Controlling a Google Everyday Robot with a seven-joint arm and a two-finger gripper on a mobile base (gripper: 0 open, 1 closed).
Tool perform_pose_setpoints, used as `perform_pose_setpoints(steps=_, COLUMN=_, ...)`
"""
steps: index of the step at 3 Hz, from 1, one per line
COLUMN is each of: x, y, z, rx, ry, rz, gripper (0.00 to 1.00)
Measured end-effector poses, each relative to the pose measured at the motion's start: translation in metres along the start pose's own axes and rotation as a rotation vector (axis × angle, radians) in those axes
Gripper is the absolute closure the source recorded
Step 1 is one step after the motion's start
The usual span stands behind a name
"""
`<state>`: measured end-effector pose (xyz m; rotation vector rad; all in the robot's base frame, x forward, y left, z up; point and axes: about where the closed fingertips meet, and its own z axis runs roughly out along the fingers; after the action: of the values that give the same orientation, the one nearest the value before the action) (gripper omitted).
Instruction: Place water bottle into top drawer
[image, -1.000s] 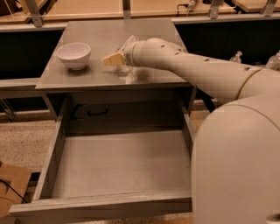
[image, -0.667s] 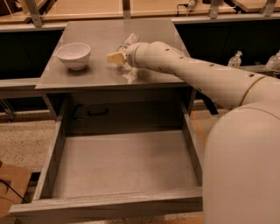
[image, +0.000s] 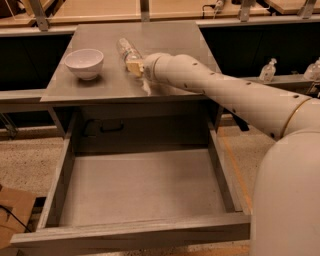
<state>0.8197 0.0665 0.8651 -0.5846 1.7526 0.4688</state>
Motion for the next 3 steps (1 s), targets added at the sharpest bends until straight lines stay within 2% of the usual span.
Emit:
perform_pose_setpoints(steps=1, x=-0.002, y=-0.001, z=-0.014, rx=0.007, ry=-0.007, rz=-0.017, gripper=0.95)
perform_pose_setpoints(steps=2, x=-0.005, y=-0.001, z=-0.034, rx=-0.003, ry=-0.013, rz=-0.041, gripper=1.00)
perform_pose_setpoints(steps=3, x=-0.015, y=-0.003, z=-0.068, rx=-0.041, ry=-0.014, rz=-0.072, gripper=1.00)
